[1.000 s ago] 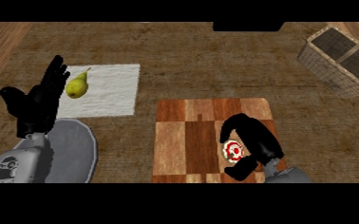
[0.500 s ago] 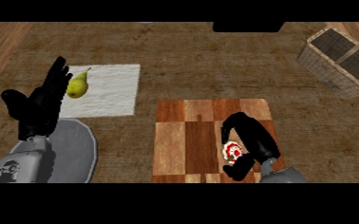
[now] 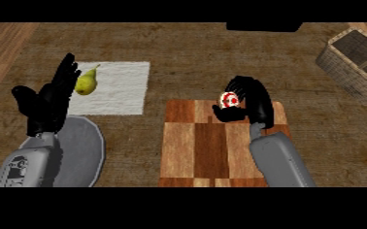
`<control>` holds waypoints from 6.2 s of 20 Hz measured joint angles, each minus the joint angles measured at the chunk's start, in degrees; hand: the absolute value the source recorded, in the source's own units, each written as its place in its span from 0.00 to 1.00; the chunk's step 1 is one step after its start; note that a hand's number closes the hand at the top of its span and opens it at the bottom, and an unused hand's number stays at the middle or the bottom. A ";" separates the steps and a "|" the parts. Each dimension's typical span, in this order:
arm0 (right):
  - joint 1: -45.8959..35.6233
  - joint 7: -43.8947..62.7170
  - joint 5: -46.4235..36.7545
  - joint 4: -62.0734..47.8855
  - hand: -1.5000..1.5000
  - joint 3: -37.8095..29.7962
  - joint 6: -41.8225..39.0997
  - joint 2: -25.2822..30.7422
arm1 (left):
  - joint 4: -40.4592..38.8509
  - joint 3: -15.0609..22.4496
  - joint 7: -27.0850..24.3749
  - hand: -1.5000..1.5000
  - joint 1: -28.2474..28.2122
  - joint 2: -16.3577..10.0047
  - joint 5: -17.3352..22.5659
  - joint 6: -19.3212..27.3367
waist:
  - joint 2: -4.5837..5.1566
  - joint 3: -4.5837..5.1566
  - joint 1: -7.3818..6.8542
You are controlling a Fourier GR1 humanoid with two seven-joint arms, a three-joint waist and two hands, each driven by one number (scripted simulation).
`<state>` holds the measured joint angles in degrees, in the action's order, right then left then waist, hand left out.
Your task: Pick the cupcake from the cutting board and place it in the basket
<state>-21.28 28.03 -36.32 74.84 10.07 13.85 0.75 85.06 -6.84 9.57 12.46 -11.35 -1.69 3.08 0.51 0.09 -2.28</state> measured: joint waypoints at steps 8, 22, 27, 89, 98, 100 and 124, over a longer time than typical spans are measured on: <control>-15.31 5.07 1.81 -2.57 1.00 0.97 19.71 -0.64 | -1.43 -0.79 -0.75 0.50 -0.04 -0.30 0.14 -0.15 | -0.29 -0.07 0.58; -36.93 23.40 -10.89 -4.28 1.00 -9.75 15.75 5.58 | -1.60 -1.71 -0.06 0.50 0.28 -0.76 -0.03 0.08 | -0.53 -0.06 1.85; -43.46 22.99 -11.05 -11.10 1.00 -15.09 15.88 10.22 | -0.82 -1.25 -0.53 0.50 -0.65 -0.25 -0.42 0.19 | -0.41 -0.06 1.55; -54.42 -7.15 -27.90 -67.26 1.00 -12.12 -3.37 42.10 | 0.63 0.21 0.62 0.50 0.59 1.37 -1.59 -0.03 | 0.57 -0.14 -0.60; -51.47 -8.94 -27.03 -67.88 1.00 -13.45 -3.98 42.87 | 0.09 -0.40 0.22 0.50 0.79 1.09 -1.23 -0.40 | 0.57 -0.16 -0.40; -51.18 -9.10 -27.09 -67.77 1.00 -13.52 -3.89 43.18 | 0.54 0.00 0.58 0.50 0.70 1.47 -1.67 0.06 | 0.58 -0.19 -0.45; -47.17 -10.23 -27.60 -69.71 1.00 -14.10 -8.17 43.99 | -0.76 -0.16 -0.12 0.50 1.60 1.75 -1.96 0.08 | 0.73 -0.10 -0.78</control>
<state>-68.45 17.80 -63.92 5.13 -4.03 5.68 44.74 84.30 -7.00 9.46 14.06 -9.60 -3.65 3.17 1.25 -0.01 -3.06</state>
